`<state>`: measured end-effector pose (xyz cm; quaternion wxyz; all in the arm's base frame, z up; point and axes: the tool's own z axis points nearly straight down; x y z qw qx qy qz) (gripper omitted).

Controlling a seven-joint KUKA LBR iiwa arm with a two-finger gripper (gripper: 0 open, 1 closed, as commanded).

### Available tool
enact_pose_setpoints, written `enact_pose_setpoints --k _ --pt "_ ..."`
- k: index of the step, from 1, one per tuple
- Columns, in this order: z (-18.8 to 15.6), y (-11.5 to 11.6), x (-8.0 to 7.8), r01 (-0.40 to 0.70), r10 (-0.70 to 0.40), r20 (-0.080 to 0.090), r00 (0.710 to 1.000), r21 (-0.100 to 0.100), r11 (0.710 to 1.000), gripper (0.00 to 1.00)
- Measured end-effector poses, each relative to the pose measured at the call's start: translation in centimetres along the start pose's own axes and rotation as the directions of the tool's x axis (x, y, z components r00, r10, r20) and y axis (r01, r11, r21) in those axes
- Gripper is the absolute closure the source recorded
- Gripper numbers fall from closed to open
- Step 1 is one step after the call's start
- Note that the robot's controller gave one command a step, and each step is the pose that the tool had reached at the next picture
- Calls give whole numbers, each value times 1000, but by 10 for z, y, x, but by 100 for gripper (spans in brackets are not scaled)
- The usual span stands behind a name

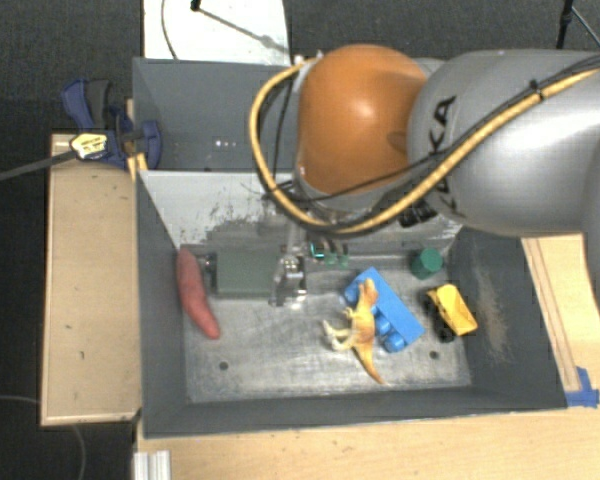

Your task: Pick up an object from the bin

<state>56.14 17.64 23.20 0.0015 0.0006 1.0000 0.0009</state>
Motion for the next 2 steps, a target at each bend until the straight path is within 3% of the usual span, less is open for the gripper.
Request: enact_pose_setpoints --k 1,2 --pt "55 -19 28 -20 20 4 1000 -1 1000 0" --pt "49 -69 21 91 -91 -9 996 1 996 0"
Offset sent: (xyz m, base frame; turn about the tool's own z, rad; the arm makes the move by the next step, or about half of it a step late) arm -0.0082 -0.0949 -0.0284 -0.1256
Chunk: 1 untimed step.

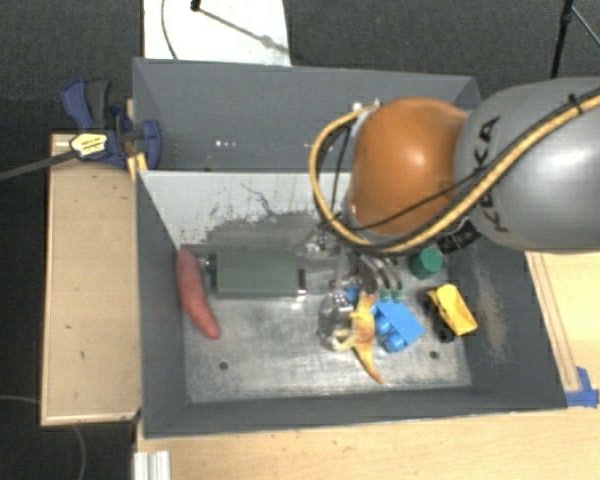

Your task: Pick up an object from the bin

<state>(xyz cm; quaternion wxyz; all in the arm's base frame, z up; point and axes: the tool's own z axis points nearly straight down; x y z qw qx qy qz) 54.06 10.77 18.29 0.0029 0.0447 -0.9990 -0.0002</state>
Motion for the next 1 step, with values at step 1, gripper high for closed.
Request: enact_pose_setpoints --k 1 --pt "31 -7 16 -19 19 18 1000 0 1000 0"
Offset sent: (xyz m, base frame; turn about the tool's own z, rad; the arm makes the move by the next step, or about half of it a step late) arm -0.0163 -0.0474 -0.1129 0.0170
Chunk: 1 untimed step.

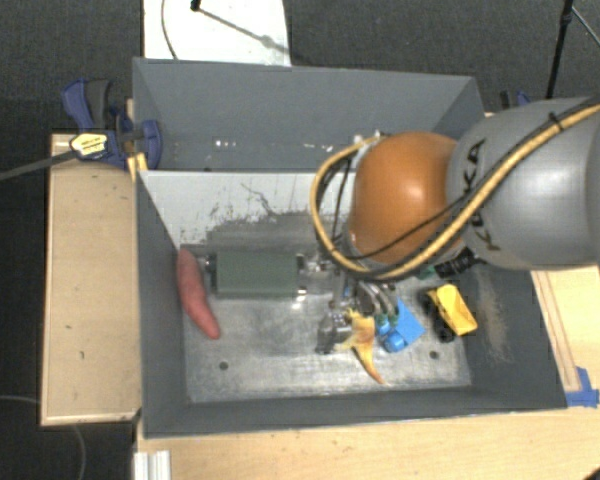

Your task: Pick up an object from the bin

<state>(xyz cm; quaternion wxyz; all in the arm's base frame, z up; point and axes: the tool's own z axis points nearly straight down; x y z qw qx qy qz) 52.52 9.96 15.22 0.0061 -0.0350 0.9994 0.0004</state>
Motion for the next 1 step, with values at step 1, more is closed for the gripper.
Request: enact_pose_setpoints --k 1 --pt "68 -28 4 -1 1 -6 1000 -2 1000 0"
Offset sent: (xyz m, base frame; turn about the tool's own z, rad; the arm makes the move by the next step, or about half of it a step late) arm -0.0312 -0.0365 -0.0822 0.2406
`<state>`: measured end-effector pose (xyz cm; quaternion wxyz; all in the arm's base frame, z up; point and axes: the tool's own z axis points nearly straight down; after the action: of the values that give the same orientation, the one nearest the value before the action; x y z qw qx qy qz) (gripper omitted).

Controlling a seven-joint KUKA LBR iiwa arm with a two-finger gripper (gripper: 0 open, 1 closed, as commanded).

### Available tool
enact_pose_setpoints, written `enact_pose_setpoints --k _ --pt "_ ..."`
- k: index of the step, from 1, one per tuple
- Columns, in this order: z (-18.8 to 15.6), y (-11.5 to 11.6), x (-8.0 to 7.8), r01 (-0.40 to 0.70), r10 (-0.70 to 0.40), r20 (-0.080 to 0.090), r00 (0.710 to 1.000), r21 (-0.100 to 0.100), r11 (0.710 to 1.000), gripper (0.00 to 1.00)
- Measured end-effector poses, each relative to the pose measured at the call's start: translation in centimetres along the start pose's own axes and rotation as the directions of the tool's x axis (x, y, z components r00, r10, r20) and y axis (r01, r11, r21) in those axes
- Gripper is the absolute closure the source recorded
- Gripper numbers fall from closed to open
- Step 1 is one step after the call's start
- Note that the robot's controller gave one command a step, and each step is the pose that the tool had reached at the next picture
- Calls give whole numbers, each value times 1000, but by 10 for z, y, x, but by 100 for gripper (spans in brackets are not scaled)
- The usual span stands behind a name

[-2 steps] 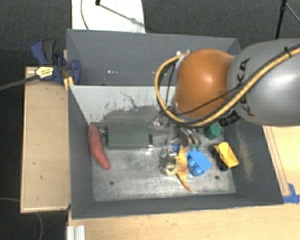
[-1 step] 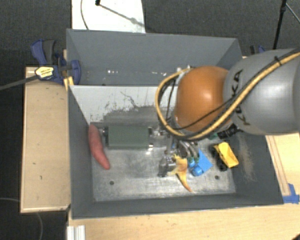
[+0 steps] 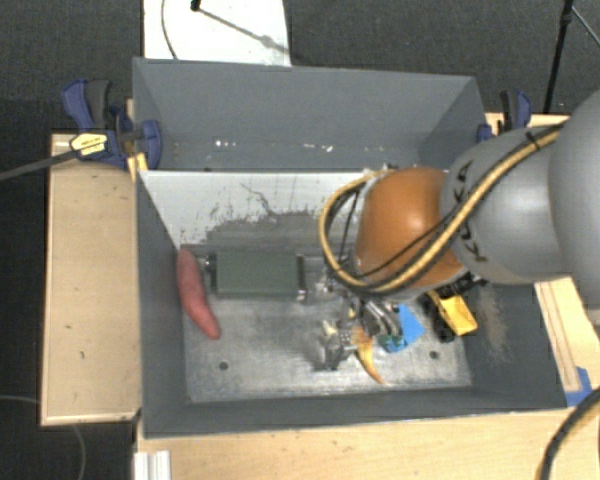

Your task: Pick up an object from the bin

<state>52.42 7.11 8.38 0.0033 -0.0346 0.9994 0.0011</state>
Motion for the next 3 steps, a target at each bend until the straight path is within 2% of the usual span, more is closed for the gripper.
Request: enact_pose_setpoints --k 1,2,3 --pt "10 -5 28 -240 240 0 971 0 971 100" --pt "10 -5 28 -241 241 0 971 0 971 100" --pt "-35 -7 29 -248 248 -13 969 5 969 100"
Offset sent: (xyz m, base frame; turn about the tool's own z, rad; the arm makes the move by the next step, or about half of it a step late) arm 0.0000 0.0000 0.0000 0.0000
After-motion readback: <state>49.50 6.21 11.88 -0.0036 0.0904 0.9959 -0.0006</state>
